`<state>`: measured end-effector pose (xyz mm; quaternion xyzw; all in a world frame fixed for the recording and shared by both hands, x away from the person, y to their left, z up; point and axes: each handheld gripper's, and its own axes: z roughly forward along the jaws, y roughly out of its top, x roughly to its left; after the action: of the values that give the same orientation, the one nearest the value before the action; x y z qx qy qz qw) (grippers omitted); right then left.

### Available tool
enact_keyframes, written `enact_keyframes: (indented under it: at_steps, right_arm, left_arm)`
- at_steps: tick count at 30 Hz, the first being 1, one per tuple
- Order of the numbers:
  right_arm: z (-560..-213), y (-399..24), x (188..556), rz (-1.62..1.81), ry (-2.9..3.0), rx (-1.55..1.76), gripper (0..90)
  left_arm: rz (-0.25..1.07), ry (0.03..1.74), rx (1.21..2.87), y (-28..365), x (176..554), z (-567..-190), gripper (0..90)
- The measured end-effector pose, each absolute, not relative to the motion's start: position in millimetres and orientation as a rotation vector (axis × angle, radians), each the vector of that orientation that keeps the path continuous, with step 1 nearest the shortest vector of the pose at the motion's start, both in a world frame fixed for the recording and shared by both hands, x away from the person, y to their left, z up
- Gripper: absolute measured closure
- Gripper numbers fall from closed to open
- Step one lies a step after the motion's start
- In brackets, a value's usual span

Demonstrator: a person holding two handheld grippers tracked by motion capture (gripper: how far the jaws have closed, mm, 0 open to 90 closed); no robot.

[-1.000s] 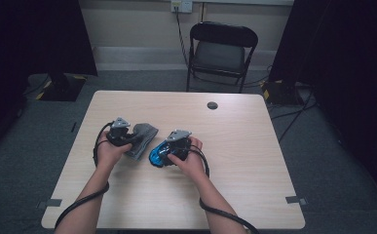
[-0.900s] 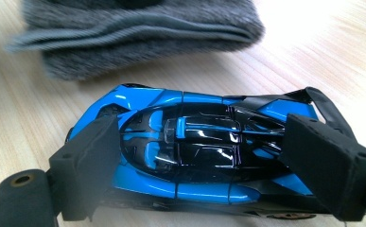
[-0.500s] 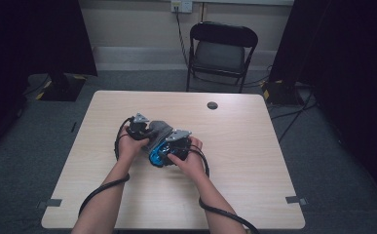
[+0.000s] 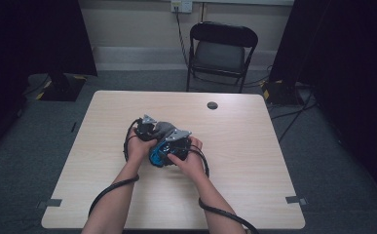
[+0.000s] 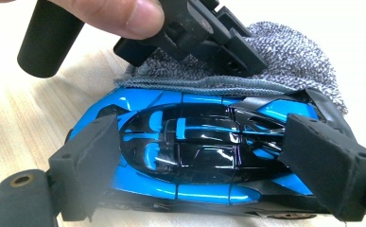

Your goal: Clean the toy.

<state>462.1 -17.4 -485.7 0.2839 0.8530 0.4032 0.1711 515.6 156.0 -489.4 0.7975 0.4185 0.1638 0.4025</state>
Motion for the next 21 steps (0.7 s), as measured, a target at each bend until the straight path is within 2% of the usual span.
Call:
enact_keyframes:
  at_steps: [21]
  right_arm:
    - [-486.1, -18.0, 462.1, 1.149, 2.422, 0.8, 12.1]
  left_arm:
    - [0.402, 1.021, 2.048, 158.0, 512.9, -490.5, 75.1]
